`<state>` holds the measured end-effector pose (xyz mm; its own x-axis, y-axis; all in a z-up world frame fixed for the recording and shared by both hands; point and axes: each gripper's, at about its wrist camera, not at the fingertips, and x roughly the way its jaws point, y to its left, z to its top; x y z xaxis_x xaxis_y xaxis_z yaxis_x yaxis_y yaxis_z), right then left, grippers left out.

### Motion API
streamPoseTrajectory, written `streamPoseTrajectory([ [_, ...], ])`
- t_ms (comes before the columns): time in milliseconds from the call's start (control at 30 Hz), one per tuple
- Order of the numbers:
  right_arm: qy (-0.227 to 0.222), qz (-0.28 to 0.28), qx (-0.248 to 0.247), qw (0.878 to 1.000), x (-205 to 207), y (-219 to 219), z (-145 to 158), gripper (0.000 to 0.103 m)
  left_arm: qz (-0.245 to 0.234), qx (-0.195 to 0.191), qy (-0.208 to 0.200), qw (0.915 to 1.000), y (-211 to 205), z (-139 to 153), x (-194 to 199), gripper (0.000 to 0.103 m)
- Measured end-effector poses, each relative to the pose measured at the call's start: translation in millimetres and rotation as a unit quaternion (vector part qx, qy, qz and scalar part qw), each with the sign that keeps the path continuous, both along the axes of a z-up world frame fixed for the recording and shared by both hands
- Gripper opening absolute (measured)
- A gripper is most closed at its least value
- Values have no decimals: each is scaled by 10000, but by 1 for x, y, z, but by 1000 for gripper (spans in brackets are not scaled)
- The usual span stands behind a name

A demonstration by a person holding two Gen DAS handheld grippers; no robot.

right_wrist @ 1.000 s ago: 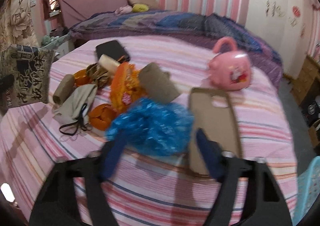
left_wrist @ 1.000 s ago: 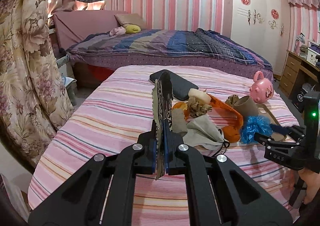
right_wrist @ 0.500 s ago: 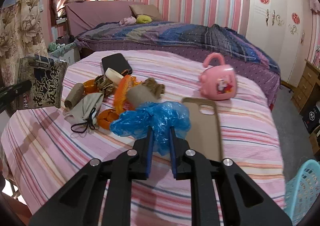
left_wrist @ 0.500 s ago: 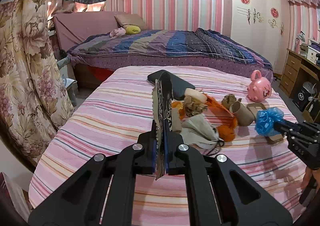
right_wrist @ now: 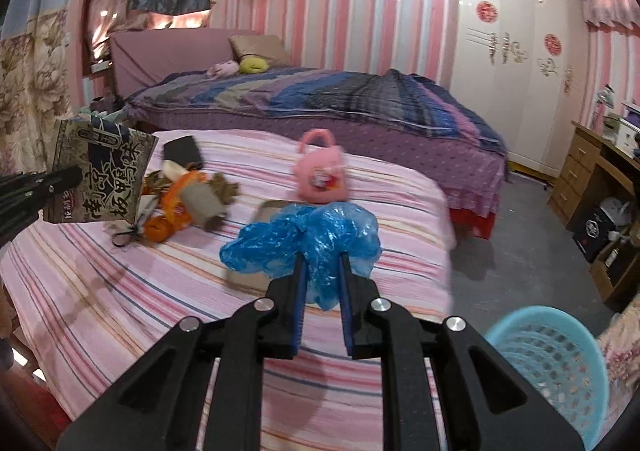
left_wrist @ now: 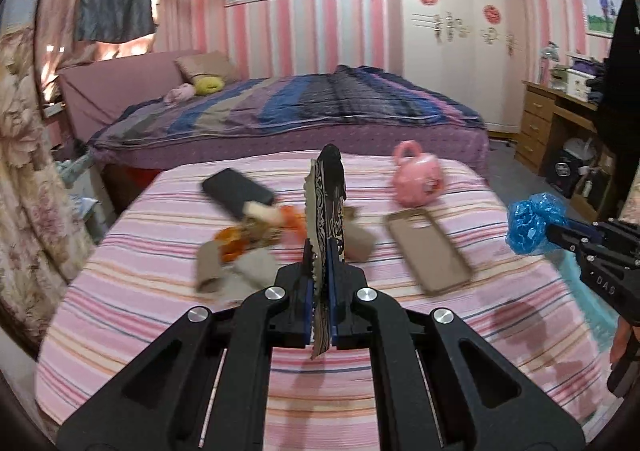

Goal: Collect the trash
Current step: 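Carry both items over the blue basket and open both tools to drop them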

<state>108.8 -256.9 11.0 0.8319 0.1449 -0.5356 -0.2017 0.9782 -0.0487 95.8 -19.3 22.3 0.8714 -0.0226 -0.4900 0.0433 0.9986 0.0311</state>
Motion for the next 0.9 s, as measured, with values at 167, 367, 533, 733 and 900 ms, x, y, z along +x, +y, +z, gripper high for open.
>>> streamPoseTrajectory([
  [167, 48, -458, -14, 9989, -11, -64, -3, 15, -391, -136, 113, 9991, -59, -5, 4, 4],
  [367, 85, -1114, -37, 9937, -32, -142, -9, 15, -1003, -173, 212, 9946, -139, -12, -2, 4],
  [533, 209, -1590, -40, 9871, -43, -195, -22, 15, -1439, -144, 272, 9891, -198, -16, -13, 4],
  [733, 296, -2051, 18, 9783, -51, -241, -33, 15, -1940, -227, 370, 9800, -258, -19, -26, 4],
  [900, 253, -2265, 56, 9737, -62, -264, -36, 15, -2219, -34, 322, 9745, -303, -26, -38, 4],
])
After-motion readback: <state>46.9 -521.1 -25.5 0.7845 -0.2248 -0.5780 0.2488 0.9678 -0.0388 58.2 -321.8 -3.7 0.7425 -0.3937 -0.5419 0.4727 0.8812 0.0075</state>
